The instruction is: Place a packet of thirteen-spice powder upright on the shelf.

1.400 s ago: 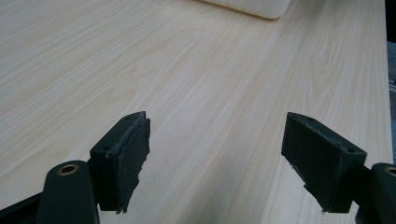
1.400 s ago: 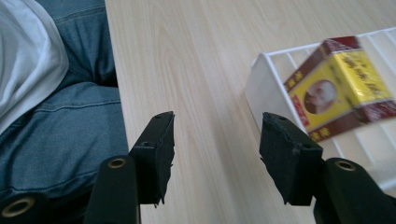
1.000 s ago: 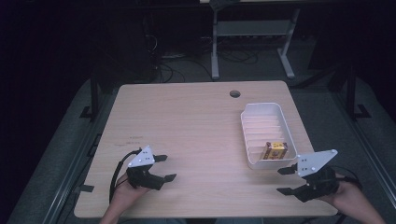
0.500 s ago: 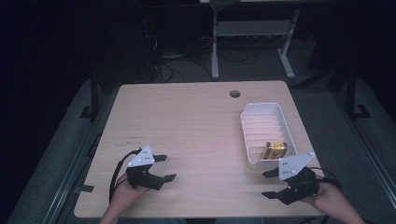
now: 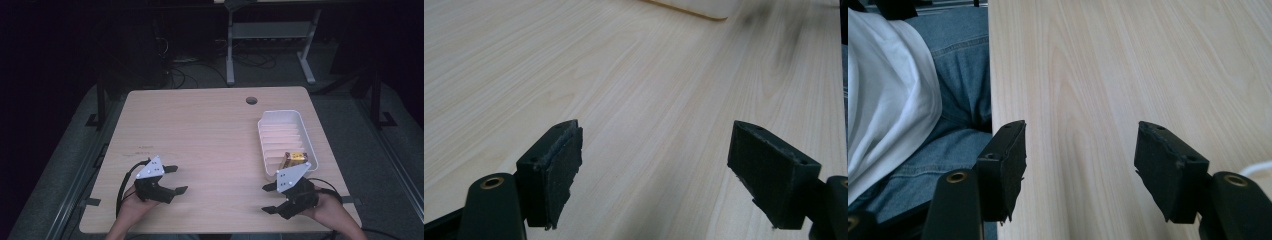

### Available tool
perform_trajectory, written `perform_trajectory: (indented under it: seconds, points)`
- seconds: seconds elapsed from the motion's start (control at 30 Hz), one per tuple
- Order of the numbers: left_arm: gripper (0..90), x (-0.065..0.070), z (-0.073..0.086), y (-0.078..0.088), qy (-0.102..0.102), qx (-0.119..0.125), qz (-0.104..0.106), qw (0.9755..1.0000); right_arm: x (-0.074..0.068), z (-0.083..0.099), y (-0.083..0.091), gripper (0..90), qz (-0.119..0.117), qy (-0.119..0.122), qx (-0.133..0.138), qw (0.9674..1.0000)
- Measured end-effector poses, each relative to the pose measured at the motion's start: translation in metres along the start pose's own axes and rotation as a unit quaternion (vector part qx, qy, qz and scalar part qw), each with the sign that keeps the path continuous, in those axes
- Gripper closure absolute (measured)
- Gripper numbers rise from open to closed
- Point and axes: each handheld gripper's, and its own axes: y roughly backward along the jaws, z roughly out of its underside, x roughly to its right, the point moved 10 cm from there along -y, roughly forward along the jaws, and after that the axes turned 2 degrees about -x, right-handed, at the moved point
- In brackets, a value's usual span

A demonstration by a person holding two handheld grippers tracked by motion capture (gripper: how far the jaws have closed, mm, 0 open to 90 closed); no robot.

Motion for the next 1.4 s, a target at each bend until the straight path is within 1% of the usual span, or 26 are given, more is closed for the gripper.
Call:
perform_trajectory:
  seconds: [0.13, 0.3, 0.47, 0.5, 0.63, 0.67, 0.73, 0.77, 0.87, 1.0, 1.07, 1.13, 1.2, 1.3, 1.4]
  points:
    - [20.8, -0.001, 0.001, 0.000, 0.000, -0.002, -0.001, 1.0000, 0.000, -0.006, -0.006, 36.0, -0.003, 0.000, 0.006, 1.0000]
    - [20.3, -0.001, 0.000, 0.000, 0.001, 0.000, -0.001, 1.0000, 0.000, -0.009, -0.014, 35.6, -0.003, 0.004, -0.001, 1.0000]
    - [20.2, 0.000, 0.000, 0.000, 0.000, -0.001, -0.001, 1.0000, -0.001, -0.014, -0.020, 35.1, -0.006, 0.007, 0.001, 1.0000]
    - [20.1, 0.000, 0.000, 0.000, 0.000, -0.001, 0.000, 1.0000, -0.002, -0.018, -0.024, 34.5, -0.007, 0.009, 0.001, 0.9999]
    - [20.0, 0.000, 0.001, 0.000, 0.000, -0.002, 0.001, 1.0000, -0.004, -0.021, -0.030, 34.3, -0.010, 0.011, -0.002, 0.9999]
    - [20.0, 0.000, 0.001, 0.000, 0.000, -0.003, 0.001, 1.0000, -0.005, -0.024, -0.035, 34.3, -0.017, 0.008, 0.003, 0.9998]
    - [20.0, 0.000, 0.001, 0.000, -0.001, -0.003, 0.001, 1.0000, -0.006, -0.025, -0.038, 34.3, -0.019, 0.006, 0.003, 0.9998]
    - [20.0, 0.000, 0.001, -0.001, -0.001, -0.003, 0.001, 1.0000, -0.007, -0.025, -0.044, 33.9, -0.021, 0.008, 0.000, 0.9998]
    - [20.0, 0.001, 0.001, -0.002, -0.002, -0.005, 0.002, 1.0000, -0.010, -0.025, -0.052, 33.5, -0.022, 0.009, -0.003, 0.9997]
    - [20.0, 0.003, 0.002, -0.003, -0.005, -0.007, 0.004, 1.0000, -0.016, -0.024, -0.059, 32.3, -0.025, 0.001, 0.000, 0.9997]
    - [20.0, 0.003, 0.002, -0.004, -0.006, -0.008, 0.004, 0.9999, -0.017, -0.024, -0.059, 32.7, -0.023, 0.000, 0.000, 0.9997]
    - [19.8, 0.004, 0.002, -0.005, -0.006, -0.010, 0.005, 0.9999, -0.020, -0.025, -0.060, 32.6, -0.027, -0.005, 0.012, 0.9996]
    - [19.7, 0.005, 0.003, -0.006, -0.009, -0.012, 0.006, 0.9999, -0.024, -0.025, -0.060, 32.3, -0.026, -0.011, 0.017, 0.9995]
    - [19.7, 0.005, 0.003, -0.006, -0.008, -0.011, 0.006, 0.9999, -0.028, -0.021, -0.062, 31.7, -0.017, -0.007, 0.017, 0.9997]
    - [19.7, 0.005, 0.003, -0.006, -0.007, -0.012, 0.005, 0.9999, -0.027, -0.020, -0.063, 30.7, -0.012, -0.008, 0.012, 0.9998]
